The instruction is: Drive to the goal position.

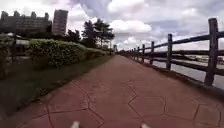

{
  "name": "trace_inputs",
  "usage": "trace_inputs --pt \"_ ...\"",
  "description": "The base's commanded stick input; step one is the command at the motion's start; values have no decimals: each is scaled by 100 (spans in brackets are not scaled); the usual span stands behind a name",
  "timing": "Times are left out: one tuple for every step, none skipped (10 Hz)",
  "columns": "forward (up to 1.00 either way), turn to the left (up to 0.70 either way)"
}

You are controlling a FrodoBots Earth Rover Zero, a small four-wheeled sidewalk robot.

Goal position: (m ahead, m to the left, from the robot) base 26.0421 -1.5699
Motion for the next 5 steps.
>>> trace_inputs --pt "100 0" --pt "100 0" --pt "100 0" --pt "100 0" --pt "100 0"
